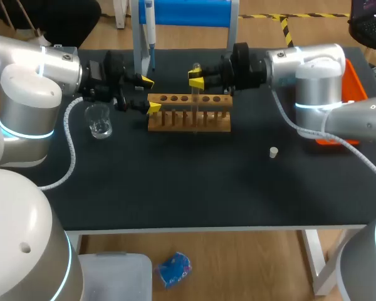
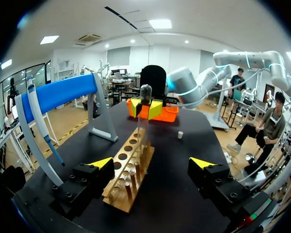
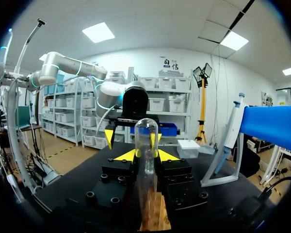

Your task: Invert the test tube, pick up the pipette, mount the tip to pipette, aspirate from beaker and dispense into the tube, eject the tip, return the pipette, and cap with the stopper.

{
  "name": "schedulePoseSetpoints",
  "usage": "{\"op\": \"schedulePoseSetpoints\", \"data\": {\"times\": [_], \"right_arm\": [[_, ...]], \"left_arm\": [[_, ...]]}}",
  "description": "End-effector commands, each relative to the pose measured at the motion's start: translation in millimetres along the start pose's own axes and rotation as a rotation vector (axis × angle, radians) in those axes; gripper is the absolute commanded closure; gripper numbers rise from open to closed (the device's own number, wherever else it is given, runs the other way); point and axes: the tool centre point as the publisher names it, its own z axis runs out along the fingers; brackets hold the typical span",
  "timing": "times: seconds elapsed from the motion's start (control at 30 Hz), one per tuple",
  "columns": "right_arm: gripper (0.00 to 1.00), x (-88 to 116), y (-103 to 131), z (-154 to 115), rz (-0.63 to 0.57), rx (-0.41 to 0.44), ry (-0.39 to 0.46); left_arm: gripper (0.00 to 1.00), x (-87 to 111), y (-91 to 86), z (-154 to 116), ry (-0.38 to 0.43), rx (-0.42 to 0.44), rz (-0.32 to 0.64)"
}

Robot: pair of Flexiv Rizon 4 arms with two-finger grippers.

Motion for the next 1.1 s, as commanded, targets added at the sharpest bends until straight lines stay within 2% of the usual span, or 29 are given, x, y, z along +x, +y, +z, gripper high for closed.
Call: {"op": "schedulePoseSetpoints", "data": {"times": [0.03, 0.53, 1.1], "right_arm": [[1.0, 0.1, 4.9, -1.0, -0.003, 0.005, 0.002], [1.0, -2.5, 25.5, -0.8, -0.036, -0.007, -0.002], [1.0, 5.1, 50.5, 0.7, -0.062, -0.013, 0.002]], "left_arm": [[0.0, -0.5, -0.1, 0.4, 0.001, -0.002, -0.001], [0.0, -0.5, -0.1, 0.4, 0.001, -0.002, -0.001], [0.0, -0.5, -0.1, 0.4, 0.001, -0.002, -0.001]]}}
